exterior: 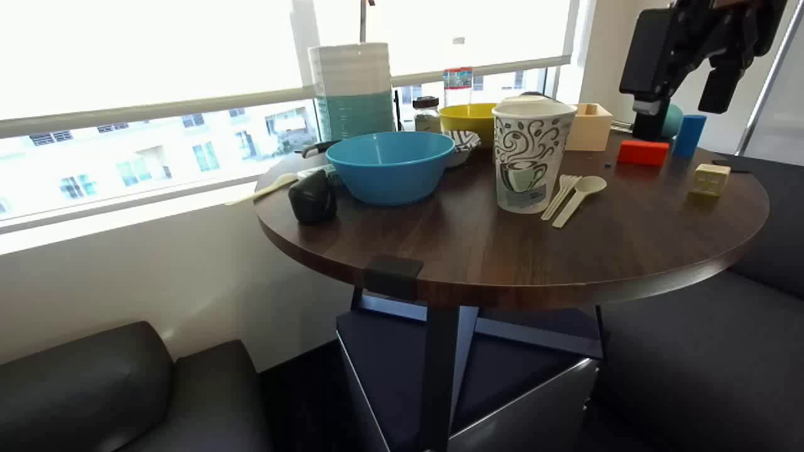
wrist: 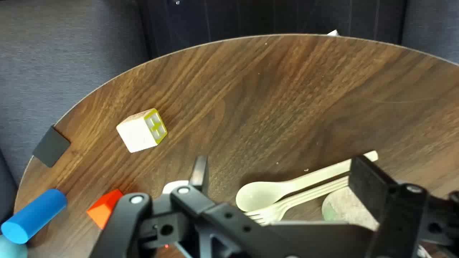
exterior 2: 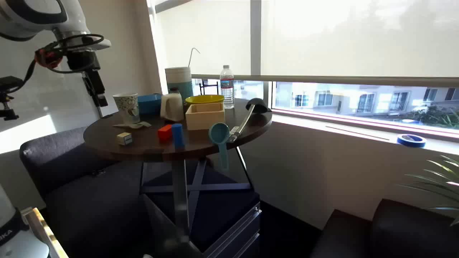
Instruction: Put the spoon and fork in the cup
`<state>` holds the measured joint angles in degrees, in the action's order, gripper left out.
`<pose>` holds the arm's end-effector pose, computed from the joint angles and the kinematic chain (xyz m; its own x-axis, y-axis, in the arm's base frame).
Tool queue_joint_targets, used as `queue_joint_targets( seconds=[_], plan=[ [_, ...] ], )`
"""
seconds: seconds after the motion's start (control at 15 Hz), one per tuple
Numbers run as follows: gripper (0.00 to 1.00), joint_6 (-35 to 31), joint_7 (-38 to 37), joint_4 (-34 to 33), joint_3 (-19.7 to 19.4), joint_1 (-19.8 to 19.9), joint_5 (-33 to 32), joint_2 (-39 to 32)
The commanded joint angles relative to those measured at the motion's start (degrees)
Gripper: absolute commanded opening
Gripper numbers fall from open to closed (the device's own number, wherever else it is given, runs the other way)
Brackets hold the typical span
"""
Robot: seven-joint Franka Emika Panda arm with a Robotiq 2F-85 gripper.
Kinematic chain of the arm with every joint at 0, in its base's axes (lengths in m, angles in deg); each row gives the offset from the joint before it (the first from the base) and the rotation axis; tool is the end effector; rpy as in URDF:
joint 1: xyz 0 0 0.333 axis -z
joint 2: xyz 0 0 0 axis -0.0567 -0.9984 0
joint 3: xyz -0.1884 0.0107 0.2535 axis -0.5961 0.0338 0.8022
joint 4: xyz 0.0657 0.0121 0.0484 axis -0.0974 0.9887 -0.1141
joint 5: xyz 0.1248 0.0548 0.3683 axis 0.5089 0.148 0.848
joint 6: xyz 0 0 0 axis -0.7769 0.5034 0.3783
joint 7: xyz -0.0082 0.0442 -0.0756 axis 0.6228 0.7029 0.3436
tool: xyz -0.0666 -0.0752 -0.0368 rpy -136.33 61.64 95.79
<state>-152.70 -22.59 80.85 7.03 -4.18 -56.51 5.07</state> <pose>0.3181 0.1161 0.4761 0.9771 -0.1965 0.0814 -0.2076 -0.9645 0.1630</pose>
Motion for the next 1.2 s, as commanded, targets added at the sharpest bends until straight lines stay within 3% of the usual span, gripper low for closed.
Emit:
queue_joint_targets(
  seconds=[0.0, 0.33, 0.4, 0.8, 1.13],
  plan=[
    [1.0, 0.1, -0.49, -0.09, -0.75, -0.87, -0.57, -0.21],
    [1.0, 0.1, -0.49, -0.09, -0.75, -0.87, -0.57, -0.21],
    [1.0, 1.35, -2.7, -0.09, -1.14, 0.62, -0.4, -0.39],
    [1.0, 2.07, -11.68, 2.38, -5.99, 5.46, 2.58, -2.12],
    [1.0, 0.25, -17.39, 2.47, -9.8, 6.43, 9.0, -6.49]
  ],
)
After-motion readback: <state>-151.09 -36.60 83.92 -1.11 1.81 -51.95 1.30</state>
